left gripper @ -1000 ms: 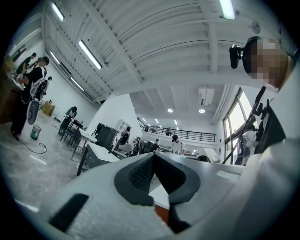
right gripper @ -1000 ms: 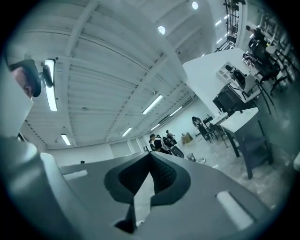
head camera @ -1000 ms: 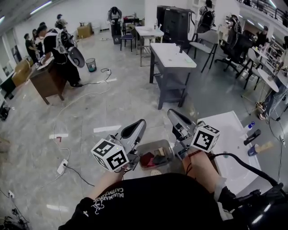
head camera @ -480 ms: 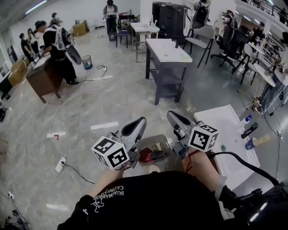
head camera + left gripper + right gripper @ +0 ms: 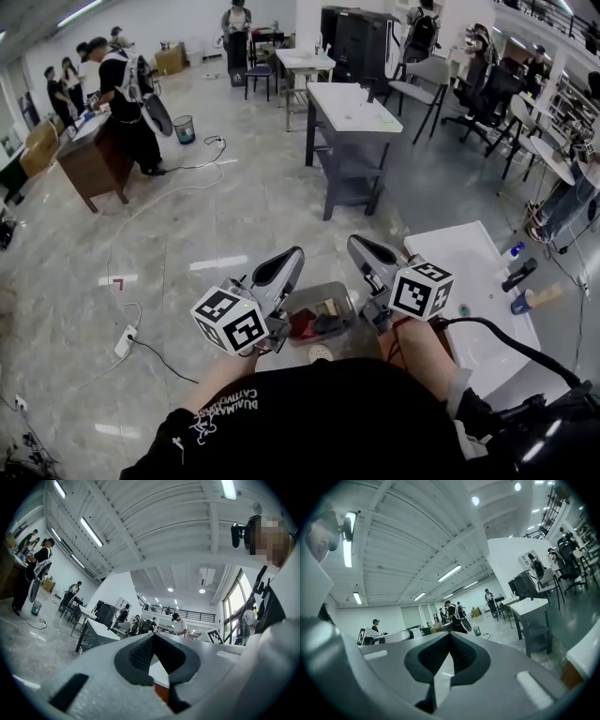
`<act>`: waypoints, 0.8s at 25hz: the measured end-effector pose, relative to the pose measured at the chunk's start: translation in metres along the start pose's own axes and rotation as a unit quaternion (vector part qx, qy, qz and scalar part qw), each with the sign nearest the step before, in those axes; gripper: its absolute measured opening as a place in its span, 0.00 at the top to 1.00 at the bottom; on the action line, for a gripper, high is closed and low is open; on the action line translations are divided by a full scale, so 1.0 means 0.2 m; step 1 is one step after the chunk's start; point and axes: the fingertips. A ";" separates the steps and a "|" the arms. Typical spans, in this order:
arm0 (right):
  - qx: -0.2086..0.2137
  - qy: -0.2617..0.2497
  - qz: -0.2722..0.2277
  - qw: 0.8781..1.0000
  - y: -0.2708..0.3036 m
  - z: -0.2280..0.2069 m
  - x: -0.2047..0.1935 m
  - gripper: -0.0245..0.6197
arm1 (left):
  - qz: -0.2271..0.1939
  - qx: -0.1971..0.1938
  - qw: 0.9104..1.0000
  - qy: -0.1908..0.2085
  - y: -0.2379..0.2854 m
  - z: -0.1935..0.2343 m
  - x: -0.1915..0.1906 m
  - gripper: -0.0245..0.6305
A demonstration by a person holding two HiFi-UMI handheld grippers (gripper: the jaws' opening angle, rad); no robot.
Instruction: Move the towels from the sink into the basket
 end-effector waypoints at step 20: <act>-0.009 0.015 -0.003 1.000 -0.05 0.00 -0.04 0.96 | 0.001 0.007 1.000 0.004 -0.07 -0.03 -0.01 0.96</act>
Point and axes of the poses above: the fingertips, and each gripper's own axes: y forward along the fingers, z to its left, x out of its top, and after that the axes turned 11 degrees about -z, right-handed
